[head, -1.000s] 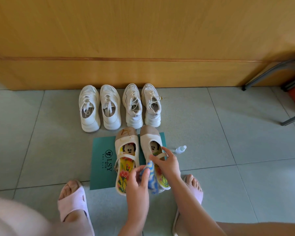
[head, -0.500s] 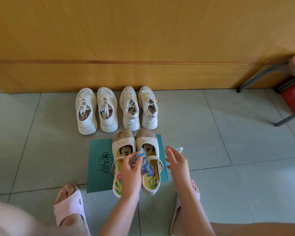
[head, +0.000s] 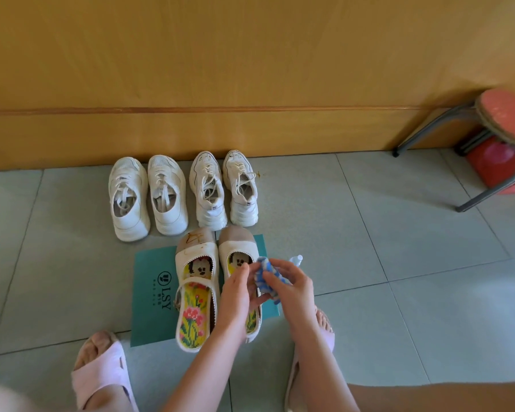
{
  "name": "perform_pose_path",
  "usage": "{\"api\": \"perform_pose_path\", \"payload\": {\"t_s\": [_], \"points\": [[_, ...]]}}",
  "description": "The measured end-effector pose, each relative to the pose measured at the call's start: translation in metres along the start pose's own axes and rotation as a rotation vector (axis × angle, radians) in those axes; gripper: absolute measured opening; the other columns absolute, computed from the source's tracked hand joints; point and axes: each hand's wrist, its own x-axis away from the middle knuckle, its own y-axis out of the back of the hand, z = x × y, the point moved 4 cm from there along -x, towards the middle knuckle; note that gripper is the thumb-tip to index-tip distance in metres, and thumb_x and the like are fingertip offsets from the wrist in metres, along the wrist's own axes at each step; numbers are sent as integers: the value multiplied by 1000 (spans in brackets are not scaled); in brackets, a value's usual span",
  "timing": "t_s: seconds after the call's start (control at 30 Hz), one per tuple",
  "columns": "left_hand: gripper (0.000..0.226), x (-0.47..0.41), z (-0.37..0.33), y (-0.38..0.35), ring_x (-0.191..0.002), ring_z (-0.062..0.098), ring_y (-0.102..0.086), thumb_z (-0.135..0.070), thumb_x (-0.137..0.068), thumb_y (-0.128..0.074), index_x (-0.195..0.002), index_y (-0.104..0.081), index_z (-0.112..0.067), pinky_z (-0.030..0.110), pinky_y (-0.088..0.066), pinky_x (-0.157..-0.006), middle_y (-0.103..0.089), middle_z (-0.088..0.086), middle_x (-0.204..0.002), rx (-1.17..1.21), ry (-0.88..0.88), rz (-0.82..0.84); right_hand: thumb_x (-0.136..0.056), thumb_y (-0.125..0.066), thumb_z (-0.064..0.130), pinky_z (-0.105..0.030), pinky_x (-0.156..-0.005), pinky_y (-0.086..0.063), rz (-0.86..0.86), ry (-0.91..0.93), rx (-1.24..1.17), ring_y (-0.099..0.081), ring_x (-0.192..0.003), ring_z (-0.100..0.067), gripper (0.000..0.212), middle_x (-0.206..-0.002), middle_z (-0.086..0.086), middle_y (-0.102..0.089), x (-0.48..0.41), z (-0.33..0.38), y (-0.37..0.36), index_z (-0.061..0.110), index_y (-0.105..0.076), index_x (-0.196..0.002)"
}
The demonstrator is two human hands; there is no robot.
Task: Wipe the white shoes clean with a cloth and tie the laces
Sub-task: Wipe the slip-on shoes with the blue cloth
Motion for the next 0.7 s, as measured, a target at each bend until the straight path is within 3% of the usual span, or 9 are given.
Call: {"api": "perform_pose_path", "payload": {"t_s": [0.1,0.2,0.27,0.4,0.53,0.6,0.7], "points": [[24,-3,-4,6,-81,4,-67,-19,-99,-42,-100,-66,-15,22,-55,-69,-71,5,-98,-245,-126,-38,-84,-67,4,-11,-43,-42,-50,-74,-114,-62,-54,-4,18,-90,-15,-69,-16,-3,6,7,-66,-102],[20,1,-8,15,-97,4,-60,-17,-92,-56,-111,-62,-20,12,-45,-79,-63,-6,-108,-777,-433,-236,-83,-69,7,-20,-55,-53,-186,-63,-135,-68,-76,-21,15,-96,-15,-69,-46,-5,10,16,-67,-95],[31,5,-4,17,-108,11,-55,-19,-88,-62,-119,-56,-20,22,-45,-91,-58,-5,-115,-949,-538,-340,-84,-68,8,-30,-66,-56,-224,-50,-91,-69,-81,-25,16,-95,-14,-70,-66,-6,5,19,-67,-97],[69,0,13,20,-134,19,-35,-37,-86,-63,-142,-31,-13,32,-33,-110,-36,4,-145,-1156,-445,-369,-87,-64,9,-20,-61,-52,-84,10,98,-62,-63,-10,21,-80,0,-68,-89,-7,-25,12,-68,-107],[101,-5,25,19,-141,22,-21,-44,-78,-70,-149,-8,-8,32,-26,-114,-16,8,-155,-1212,-347,-321,-90,-60,16,-16,-65,-44,19,58,341,-58,-83,-11,30,-105,-1,-63,-85,-16,-43,17,-65,-119],[105,-7,28,19,-142,22,-18,-41,-76,-72,-150,-5,-8,31,-23,-115,-11,8,-156,-1268,-334,-315,-90,-59,14,-20,-74,-44,28,79,412,-58,-95,-13,29,-114,-1,-62,-80,-23,-39,17,-65,-119],[100,-5,29,20,-145,22,-10,-39,-82,-68,-150,0,-11,29,-14,-117,-4,7,-158,-1333,-336,-315,-89,-59,8,-8,-66,-43,55,37,373,-57,-82,-6,28,-106,-3,-63,-68,-35,-25,12,-66,-116]]}}
